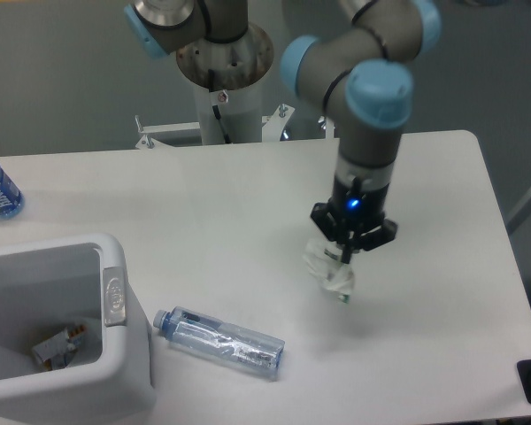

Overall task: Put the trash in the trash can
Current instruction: 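Carry the wrapper over the white trash bin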

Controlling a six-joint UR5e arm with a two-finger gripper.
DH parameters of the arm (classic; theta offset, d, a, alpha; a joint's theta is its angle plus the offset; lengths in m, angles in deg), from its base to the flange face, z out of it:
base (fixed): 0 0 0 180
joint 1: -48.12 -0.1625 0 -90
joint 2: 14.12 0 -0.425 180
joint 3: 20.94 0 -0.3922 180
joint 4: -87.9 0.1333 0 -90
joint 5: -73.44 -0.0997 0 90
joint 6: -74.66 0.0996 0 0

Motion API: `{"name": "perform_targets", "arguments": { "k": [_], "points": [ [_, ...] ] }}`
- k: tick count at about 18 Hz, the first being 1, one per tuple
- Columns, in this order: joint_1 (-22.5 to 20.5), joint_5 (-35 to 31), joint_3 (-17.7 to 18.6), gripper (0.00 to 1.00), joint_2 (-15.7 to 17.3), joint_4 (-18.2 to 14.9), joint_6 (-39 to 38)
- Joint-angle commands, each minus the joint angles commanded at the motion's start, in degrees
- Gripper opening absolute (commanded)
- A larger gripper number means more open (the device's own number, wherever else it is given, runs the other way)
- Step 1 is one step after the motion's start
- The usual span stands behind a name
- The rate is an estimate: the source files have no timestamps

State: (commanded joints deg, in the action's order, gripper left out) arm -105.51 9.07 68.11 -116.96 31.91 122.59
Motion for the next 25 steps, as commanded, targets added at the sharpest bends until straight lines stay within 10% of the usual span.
{"name": "perform_targets", "arguments": {
  "k": [12, 25],
  "points": [
    [6.92, 8.65, -8.10, 0.02, 1.23, 3.87, -31.56],
    [23.54, 8.65, -8.37, 0.02, 1.76, 5.01, -38.18]
  ]
}}
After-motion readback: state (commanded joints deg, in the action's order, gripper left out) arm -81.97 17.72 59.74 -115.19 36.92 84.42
